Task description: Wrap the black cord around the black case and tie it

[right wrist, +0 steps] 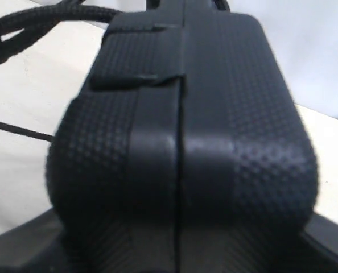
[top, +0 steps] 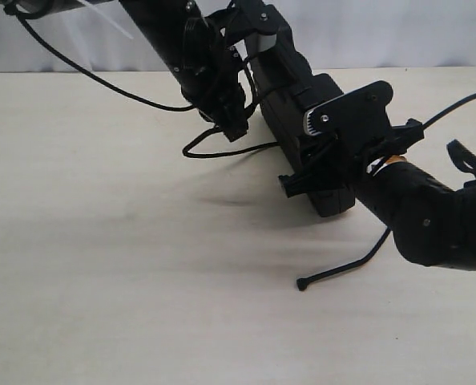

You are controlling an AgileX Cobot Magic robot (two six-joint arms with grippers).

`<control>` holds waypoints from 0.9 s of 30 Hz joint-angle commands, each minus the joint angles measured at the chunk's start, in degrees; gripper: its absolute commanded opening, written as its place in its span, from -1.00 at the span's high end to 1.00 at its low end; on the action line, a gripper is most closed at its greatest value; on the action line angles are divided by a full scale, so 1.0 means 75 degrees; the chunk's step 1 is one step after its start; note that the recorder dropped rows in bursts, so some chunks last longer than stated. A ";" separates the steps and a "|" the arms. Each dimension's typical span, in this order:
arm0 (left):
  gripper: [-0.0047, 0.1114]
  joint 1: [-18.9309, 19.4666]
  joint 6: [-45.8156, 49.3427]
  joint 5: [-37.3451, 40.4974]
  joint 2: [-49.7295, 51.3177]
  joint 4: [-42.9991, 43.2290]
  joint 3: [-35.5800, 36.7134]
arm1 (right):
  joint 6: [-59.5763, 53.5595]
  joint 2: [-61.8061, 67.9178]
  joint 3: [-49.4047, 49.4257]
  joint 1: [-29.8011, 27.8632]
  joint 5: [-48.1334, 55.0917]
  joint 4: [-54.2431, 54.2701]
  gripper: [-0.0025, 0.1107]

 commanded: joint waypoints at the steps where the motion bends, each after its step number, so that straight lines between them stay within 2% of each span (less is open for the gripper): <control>1: 0.92 -0.0018 0.1873 -0.0447 -0.0015 0.0003 -0.0001 | 0.0048 0.0080 0.0078 -0.0035 0.0965 0.0090 0.88; 2: 0.92 -0.0018 0.2408 -0.0575 -0.0015 -0.0020 -0.0001 | 0.0048 0.0080 0.0078 -0.0035 0.0965 0.0090 0.88; 6: 0.92 -0.0069 0.3278 -0.0543 -0.0015 -0.0097 -0.0001 | 0.0023 0.0080 0.0078 -0.0035 0.0965 0.0090 0.88; 9: 0.92 -0.0156 0.4175 -0.0646 -0.0015 0.0156 -0.0001 | -0.0771 0.0080 0.0078 -0.0035 0.0965 0.0090 0.88; 13: 0.92 -0.0156 0.4143 -0.1240 -0.0015 0.0991 -0.0001 | -0.1734 0.0080 0.0078 -0.0035 0.1025 0.0090 0.88; 17: 0.92 -0.0156 0.4103 -0.1619 -0.0015 0.1002 -0.0001 | -0.1842 0.0080 0.0078 -0.0035 0.1025 0.0090 0.88; 22: 0.92 -0.0156 0.3393 -0.1904 -0.0015 0.0986 -0.0001 | -0.1840 0.0080 0.0078 -0.0035 0.1025 0.0090 0.87; 24: 0.92 -0.0156 0.3189 -0.1809 -0.0015 0.0963 -0.0001 | -0.1747 0.0080 0.0078 -0.0035 0.1025 0.0090 0.80; 27: 0.92 -0.0156 0.2947 -0.1743 -0.0015 0.0818 -0.0001 | -0.1204 0.0080 0.0078 -0.0035 0.1025 0.0090 0.50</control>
